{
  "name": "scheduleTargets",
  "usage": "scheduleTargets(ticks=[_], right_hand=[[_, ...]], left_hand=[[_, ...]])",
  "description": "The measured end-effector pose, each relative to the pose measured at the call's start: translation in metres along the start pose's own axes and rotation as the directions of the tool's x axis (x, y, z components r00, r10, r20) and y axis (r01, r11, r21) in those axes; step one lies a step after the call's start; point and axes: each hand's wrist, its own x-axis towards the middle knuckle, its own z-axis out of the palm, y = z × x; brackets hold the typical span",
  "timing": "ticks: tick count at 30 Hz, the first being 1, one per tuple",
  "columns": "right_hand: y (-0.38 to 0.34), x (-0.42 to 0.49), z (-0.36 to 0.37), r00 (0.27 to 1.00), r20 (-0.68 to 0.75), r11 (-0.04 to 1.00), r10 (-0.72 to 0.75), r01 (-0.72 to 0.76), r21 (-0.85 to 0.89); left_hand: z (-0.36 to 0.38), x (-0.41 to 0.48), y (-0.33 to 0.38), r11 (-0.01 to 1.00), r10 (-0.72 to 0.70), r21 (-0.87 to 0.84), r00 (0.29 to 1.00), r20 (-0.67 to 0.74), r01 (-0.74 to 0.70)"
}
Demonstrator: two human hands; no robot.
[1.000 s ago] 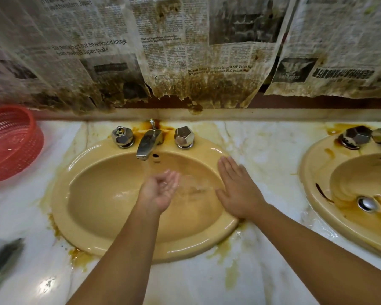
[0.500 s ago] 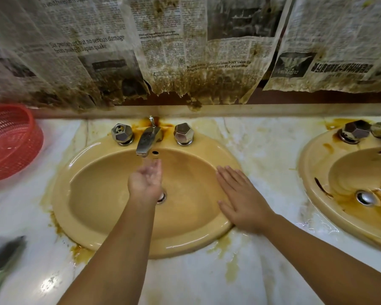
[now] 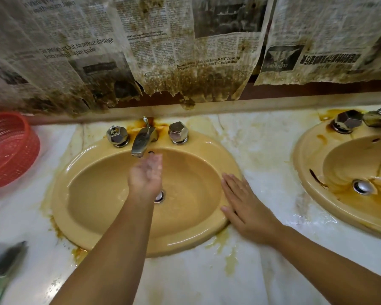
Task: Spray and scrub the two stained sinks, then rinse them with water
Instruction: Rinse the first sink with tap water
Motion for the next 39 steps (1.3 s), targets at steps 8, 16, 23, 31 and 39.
scheduleTargets(ticks=[8,16,23,31,39], right_hand=[[0.008,0.080,-0.012,0.983,0.040,0.971,0.182,-0.173,-0.167],[-0.012,0.063,-0.008,0.997,-0.019,0.988,0.070,-0.072,-0.135],[0.014,0.035,-0.010,0.996,0.040,0.996,0.080,-0.078,-0.052],[-0.088,-0.007,0.043,0.959,-0.179,0.965,0.220,-0.241,-0.102],[-0.168,0.062,0.037,0.940,0.177,0.896,0.290,-0.332,0.294]], left_hand=[[-0.005,-0.012,-0.013,0.938,-0.057,0.335,0.992,-0.113,0.093],[0.017,-0.032,-0.054,0.819,-0.341,0.535,0.926,0.162,0.208],[0.006,-0.042,-0.068,0.675,-0.230,0.736,0.963,0.139,0.055],[-0.070,-0.079,-0.049,-0.028,-0.144,0.977,0.969,0.203,-0.209],[-0.110,-0.080,0.033,-0.535,0.028,0.797,0.937,0.349,-0.281]])
